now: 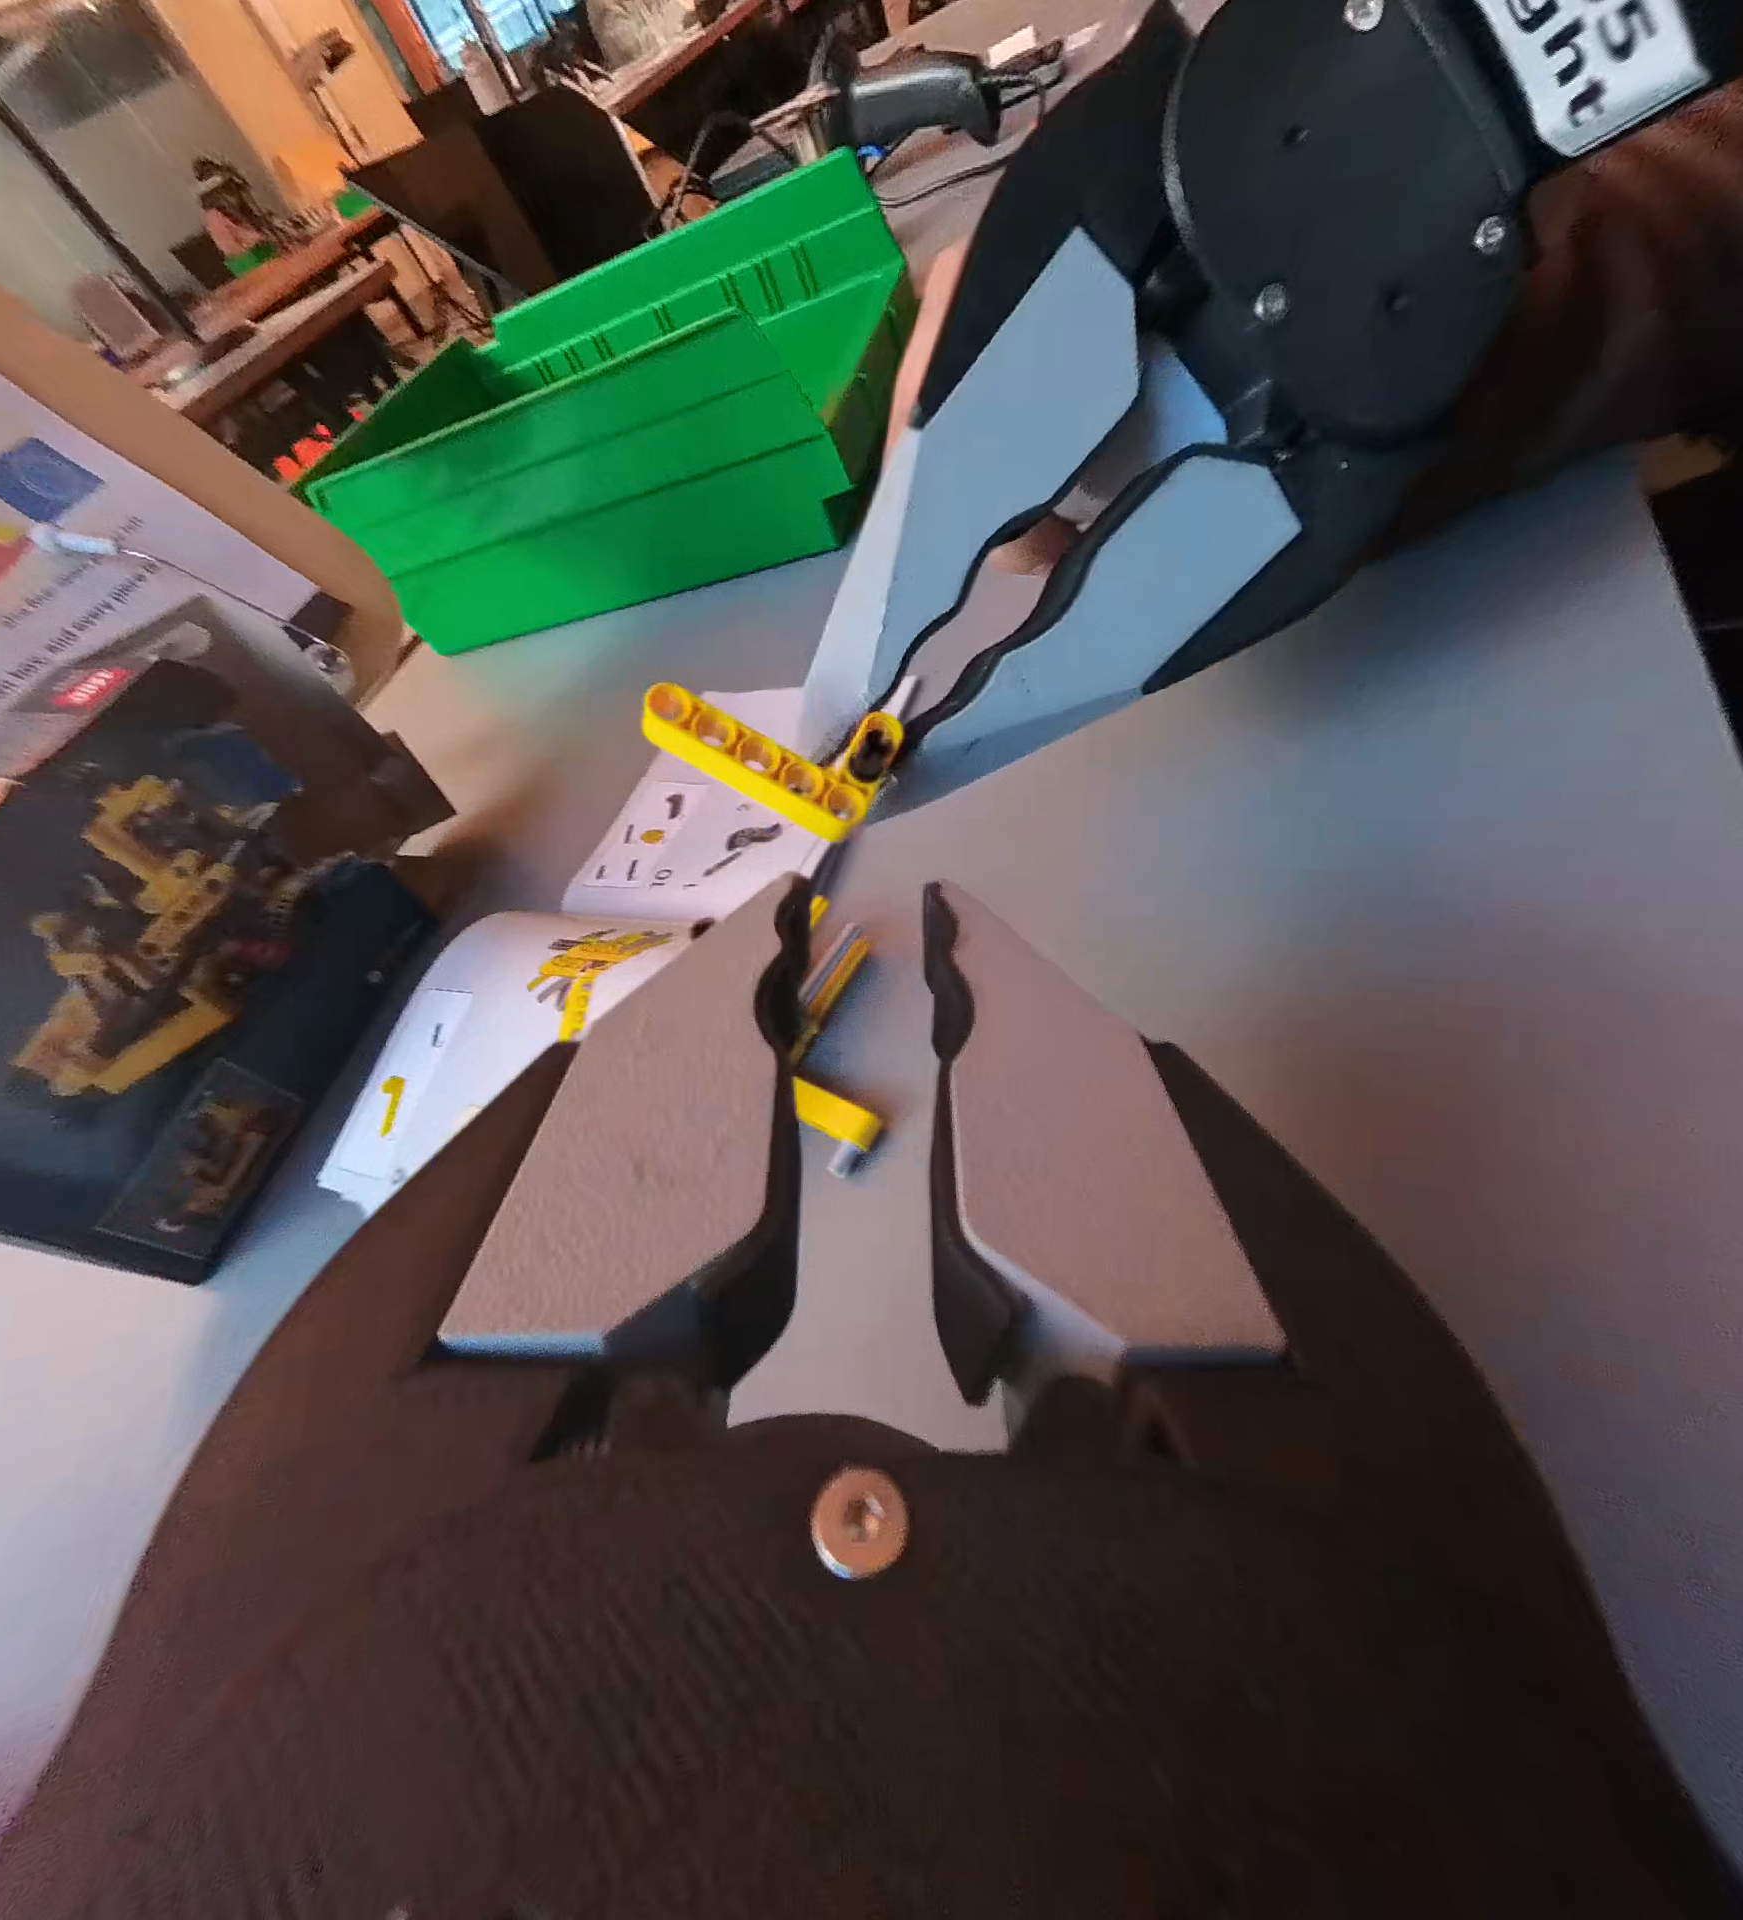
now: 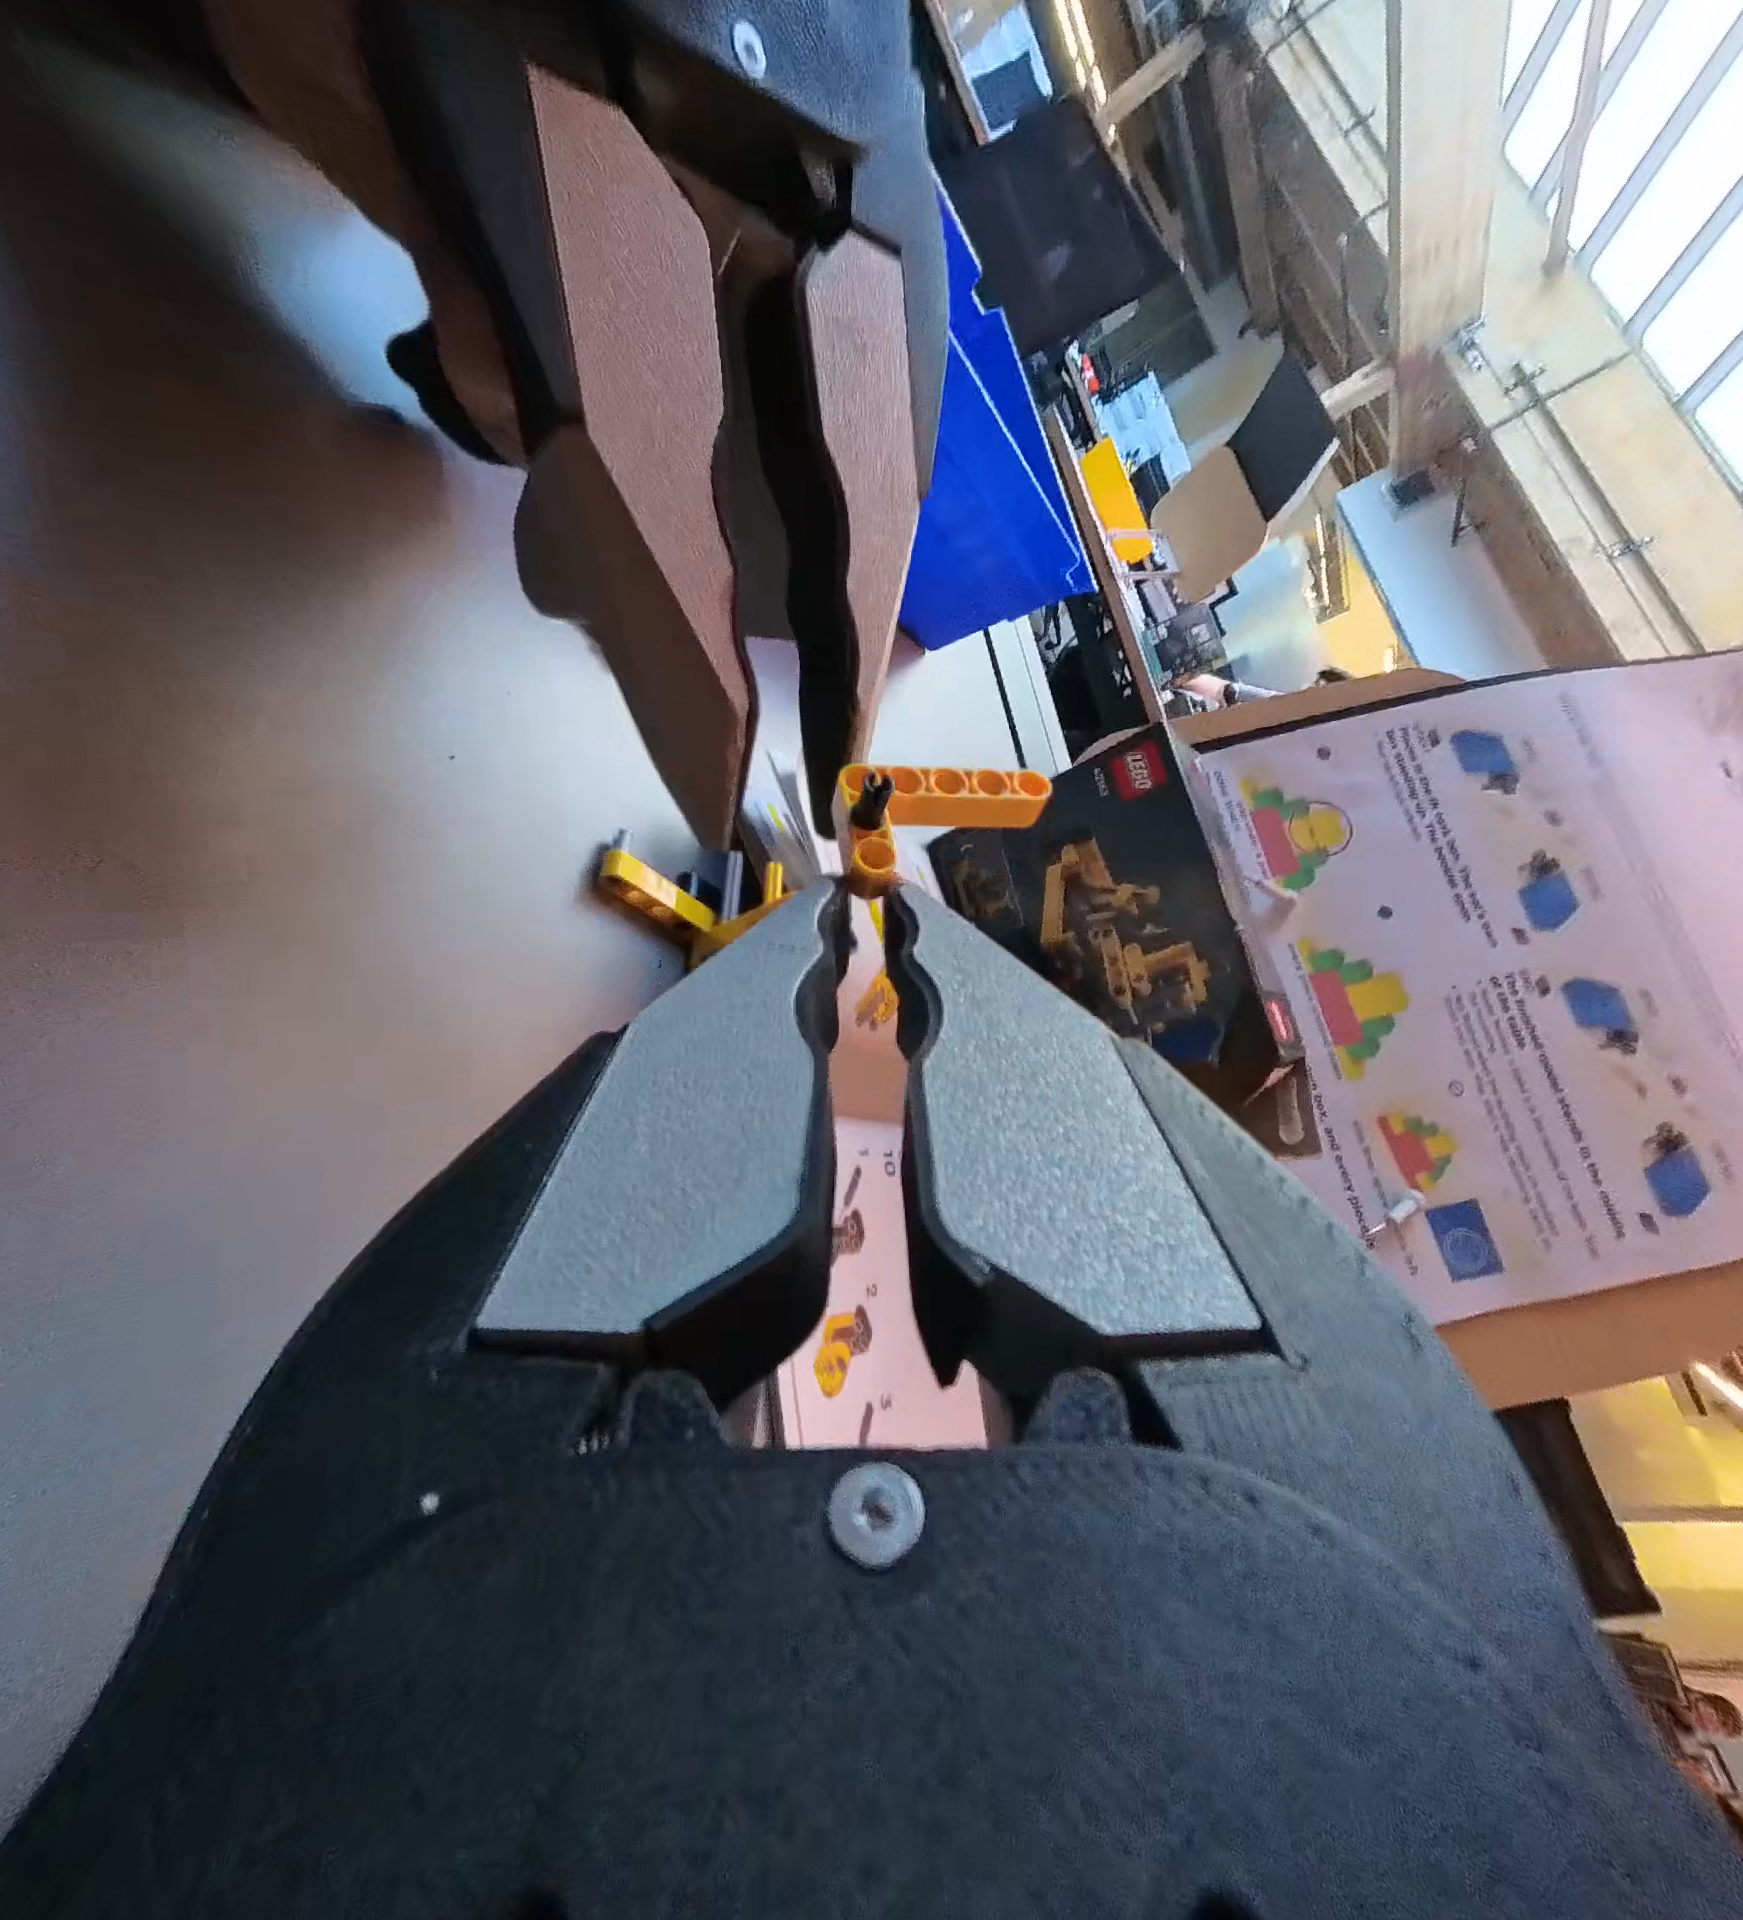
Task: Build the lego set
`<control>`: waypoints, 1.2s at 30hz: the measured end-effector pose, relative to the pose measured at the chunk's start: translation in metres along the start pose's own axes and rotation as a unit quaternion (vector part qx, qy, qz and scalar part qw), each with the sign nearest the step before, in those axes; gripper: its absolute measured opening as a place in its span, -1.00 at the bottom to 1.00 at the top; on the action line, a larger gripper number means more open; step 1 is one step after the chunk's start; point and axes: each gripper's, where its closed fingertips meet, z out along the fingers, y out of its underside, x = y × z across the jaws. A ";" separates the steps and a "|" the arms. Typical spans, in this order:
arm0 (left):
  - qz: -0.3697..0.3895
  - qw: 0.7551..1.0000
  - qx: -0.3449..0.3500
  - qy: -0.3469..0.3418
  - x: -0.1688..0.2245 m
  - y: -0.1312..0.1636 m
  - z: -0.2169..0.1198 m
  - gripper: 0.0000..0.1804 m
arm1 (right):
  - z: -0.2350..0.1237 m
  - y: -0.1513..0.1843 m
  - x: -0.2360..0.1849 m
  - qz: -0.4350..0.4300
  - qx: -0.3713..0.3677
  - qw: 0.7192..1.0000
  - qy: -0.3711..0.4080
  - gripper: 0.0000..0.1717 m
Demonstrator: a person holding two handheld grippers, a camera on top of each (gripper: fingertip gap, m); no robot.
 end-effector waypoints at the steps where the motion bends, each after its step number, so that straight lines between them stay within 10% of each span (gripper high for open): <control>1: -0.006 1.000 0.003 0.014 0.003 0.000 0.000 -0.79 | 0.000 0.000 -0.001 0.001 0.000 1.000 -0.001 -0.50; 2: -0.013 0.999 0.013 0.030 0.008 -0.002 0.000 -0.79 | 0.001 0.001 -0.001 0.000 -0.004 1.000 -0.002 -0.97; 13: -0.103 0.991 0.070 0.056 -0.006 -0.015 -0.010 -0.74 | -0.011 -0.019 -0.007 0.108 0.100 0.986 -0.080 -0.98; 26: -0.242 0.919 0.146 0.274 0.029 -0.045 -0.033 -0.73 | -0.036 -0.053 -0.037 0.295 0.220 0.868 -0.333 -0.97; 36: -0.242 0.907 0.175 0.295 0.033 -0.054 -0.040 -0.80 | -0.043 -0.059 -0.043 0.343 0.225 0.817 -0.405 -0.99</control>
